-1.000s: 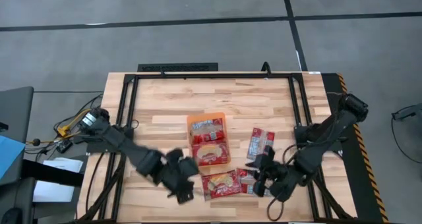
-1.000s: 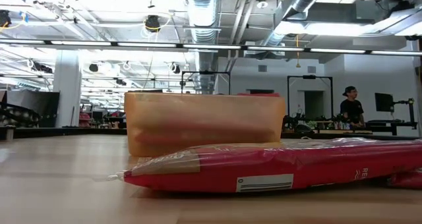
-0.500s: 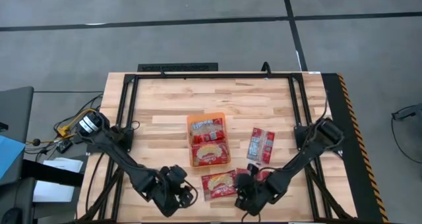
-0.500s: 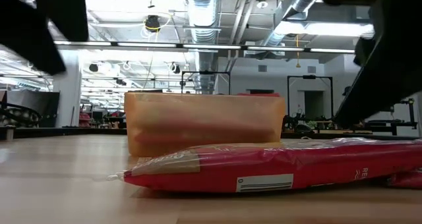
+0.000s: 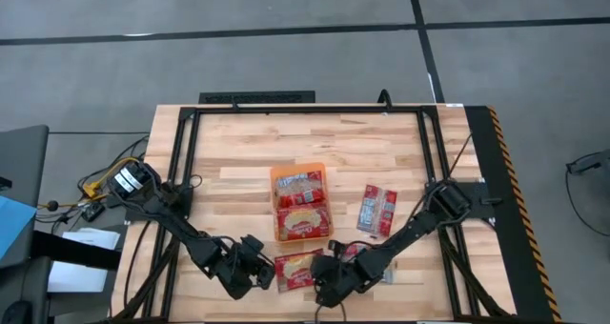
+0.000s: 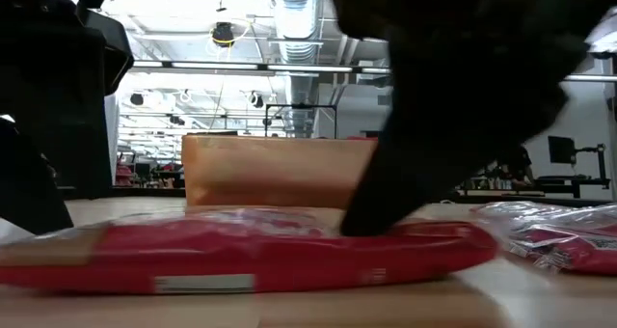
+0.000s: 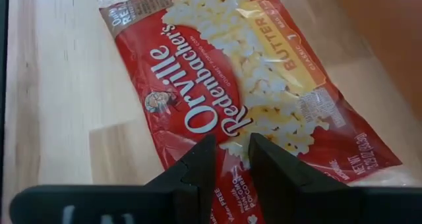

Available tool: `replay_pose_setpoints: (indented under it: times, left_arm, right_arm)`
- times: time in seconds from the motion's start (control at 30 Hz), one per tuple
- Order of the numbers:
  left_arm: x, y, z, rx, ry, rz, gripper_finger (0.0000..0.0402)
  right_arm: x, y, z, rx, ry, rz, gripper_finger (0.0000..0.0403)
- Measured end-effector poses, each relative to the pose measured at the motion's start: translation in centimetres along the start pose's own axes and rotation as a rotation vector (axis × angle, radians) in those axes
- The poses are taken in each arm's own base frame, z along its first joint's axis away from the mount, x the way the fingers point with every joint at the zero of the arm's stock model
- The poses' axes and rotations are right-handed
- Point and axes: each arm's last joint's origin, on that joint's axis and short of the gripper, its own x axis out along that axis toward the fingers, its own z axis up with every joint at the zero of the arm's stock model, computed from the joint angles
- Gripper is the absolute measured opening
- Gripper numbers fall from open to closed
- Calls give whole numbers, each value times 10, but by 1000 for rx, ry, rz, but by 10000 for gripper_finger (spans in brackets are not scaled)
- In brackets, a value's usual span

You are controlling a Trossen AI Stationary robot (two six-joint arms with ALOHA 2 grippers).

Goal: Sort popcorn bags into baskets
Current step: Put the red popcorn bag into the orange bin

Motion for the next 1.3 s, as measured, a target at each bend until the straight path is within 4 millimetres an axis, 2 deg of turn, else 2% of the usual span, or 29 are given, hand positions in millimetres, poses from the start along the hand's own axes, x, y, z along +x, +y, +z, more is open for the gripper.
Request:
replay_pose_setpoints:
  times: [0.23, 0.5, 0.6, 0.73, 0.93, 1.1, 1.3]
  left_arm:
    - [0, -1, 0, -8, -7, -12, 215]
    - [0, -1, 1, 9, -34, -11, 215]
    - [0, -1, 1, 35, -35, -9, 215]
    - [1, 3, 3, 52, -38, 22, 215]
    - [1, 5, 3, 65, -43, 45, 215]
    - [1, 3, 2, 49, -18, 24, 215]
    - [1, 3, 2, 23, -22, 23, 215]
  right_arm:
    - [6, -4, 27, -54, -21, 6, 118]
    - [14, -11, 34, -63, -15, 21, 118]
    - [6, -7, 37, -77, -29, 49, 118]
    - [-20, 0, 44, -62, -62, 77, 118]
    - [-29, 3, 23, -20, -5, -27, 118]
    - [-15, 1, 4, -19, 59, -82, 118]
    - [2, 4, 0, 10, 55, -42, 118]
